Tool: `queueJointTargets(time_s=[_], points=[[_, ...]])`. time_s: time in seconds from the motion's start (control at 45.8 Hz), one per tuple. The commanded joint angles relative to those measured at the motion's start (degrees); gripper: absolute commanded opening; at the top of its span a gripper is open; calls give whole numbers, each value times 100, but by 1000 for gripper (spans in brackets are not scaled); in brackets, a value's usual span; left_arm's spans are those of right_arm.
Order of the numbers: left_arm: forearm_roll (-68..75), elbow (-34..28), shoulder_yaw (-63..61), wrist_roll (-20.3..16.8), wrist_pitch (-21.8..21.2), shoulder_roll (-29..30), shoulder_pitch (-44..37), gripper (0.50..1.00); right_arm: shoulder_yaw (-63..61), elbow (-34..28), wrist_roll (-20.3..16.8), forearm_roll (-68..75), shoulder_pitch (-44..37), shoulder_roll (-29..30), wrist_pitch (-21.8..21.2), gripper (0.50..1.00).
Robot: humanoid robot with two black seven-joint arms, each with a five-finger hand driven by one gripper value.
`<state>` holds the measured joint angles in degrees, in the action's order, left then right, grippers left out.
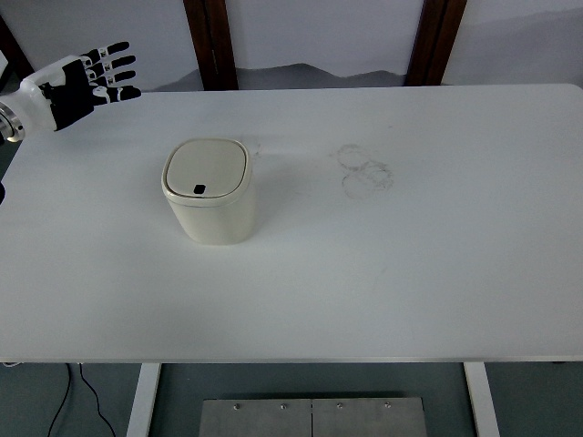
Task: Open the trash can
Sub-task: 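Move the left hand toward the cream trash can's lid, then place the left hand's fingers on the trash can lid near its front edge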
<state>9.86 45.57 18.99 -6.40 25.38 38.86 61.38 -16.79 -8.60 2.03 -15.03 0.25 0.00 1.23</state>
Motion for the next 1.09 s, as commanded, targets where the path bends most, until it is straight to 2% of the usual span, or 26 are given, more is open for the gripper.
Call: queueJointTargets(time_s=[0.0, 0.109, 0.327, 0.48, 0.545, 0.633, 1.069], points=[[7, 382, -447, -1, 20, 139, 304, 1000, 0, -1, -1, 0, 1, 0, 0, 993], [16, 830, -992, -1, 38, 280, 682, 1000, 0, -1, -1, 0, 1, 0, 0, 993], [393, 1551, -1626, 7, 336, 473, 1219, 1000, 0, -1, -1, 0, 1, 0, 0, 993], [929, 1955, -1714, 297, 775, 623, 1342, 1000, 0, -1, -1, 0, 1, 0, 0, 993], [1053, 2026, -1714, 464, 962, 632, 1360, 1000, 0, -1, -1, 0, 1, 0, 0, 993], [1228, 2044, -1714, 622, 962, 632, 1386, 1000, 0, -1, -1, 0, 1, 0, 0, 993], [1800, 2289, -1714, 631, 962, 632, 1465, 1000, 0, -1, -1, 0, 1, 0, 0, 993]])
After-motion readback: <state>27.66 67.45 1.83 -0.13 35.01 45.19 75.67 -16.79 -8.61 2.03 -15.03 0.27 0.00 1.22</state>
